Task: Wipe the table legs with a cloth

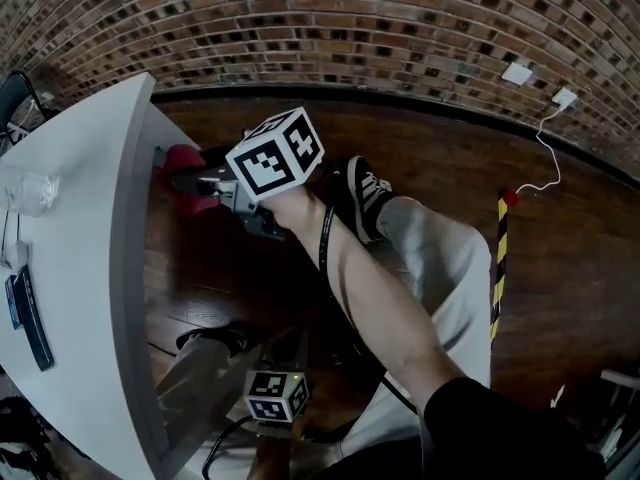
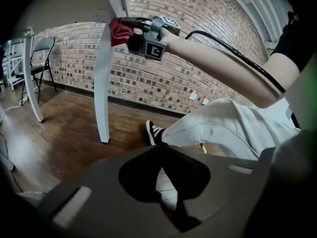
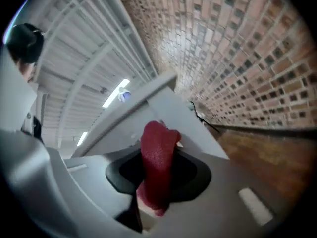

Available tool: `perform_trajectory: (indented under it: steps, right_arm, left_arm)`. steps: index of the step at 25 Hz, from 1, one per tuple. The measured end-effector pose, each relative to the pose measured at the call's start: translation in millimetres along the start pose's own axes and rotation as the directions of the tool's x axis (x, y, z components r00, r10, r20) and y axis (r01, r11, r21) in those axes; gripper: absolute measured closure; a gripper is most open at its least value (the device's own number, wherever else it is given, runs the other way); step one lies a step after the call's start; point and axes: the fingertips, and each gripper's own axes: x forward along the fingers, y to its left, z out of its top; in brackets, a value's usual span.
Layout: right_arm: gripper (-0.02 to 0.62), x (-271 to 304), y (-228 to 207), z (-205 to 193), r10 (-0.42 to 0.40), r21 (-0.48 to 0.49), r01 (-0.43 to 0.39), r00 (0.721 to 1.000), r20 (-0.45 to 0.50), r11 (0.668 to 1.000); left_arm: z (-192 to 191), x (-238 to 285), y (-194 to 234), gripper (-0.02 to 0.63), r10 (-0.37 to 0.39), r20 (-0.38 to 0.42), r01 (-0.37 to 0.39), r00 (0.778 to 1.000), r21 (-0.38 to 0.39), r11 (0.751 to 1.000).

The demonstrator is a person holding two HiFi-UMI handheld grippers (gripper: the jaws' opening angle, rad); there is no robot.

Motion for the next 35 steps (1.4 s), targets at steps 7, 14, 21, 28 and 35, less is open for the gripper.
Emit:
perform_trajectory:
  steps: [7, 14, 21, 28, 35]
  right_arm:
    - [0.5, 40.5, -12.2, -0.3, -0.008, 0.373, -0.093, 0.965, 0.261, 0.923]
    - [0.495, 39.9, -49.1, -32.7, -0.039, 0.56, -0.167, 0.941, 0.337, 0.811]
    - [0.494, 44.1, -108.9, -105.6, -0.093, 0.657, -0.112, 0.959, 0.269, 0.746]
    - [0.492, 45.8, -178.4, -206.2, -0.159, 0.755, -0.021, 0.974, 0.164, 0.655]
    - [0.489, 50.8, -236.9, -282.6, -0.176, 0.776, 0.053, 0.982, 0.075, 0.628]
  left_arm:
    - [-15.8, 0.3, -0.8, 0.603, 0.003, -0.029, -0.003, 1.0, -0.007, 1.0]
    - [-12.2, 5.1, 17.5, 0.603, 0.016, -0.049, -0.017, 0.999, -0.027, 0.999]
    - [-5.8, 21.7, 46.8, 0.603, 0.053, -0.05, -0.055, 0.997, -0.042, 0.998]
    - [-6.1, 41.2, 80.9, 0.604, 0.106, -0.06, -0.113, 0.993, -0.128, 0.985]
    - [-18.1, 72.0, 107.9, 0.603, 0.135, -0.115, -0.154, 0.984, -0.181, 0.971]
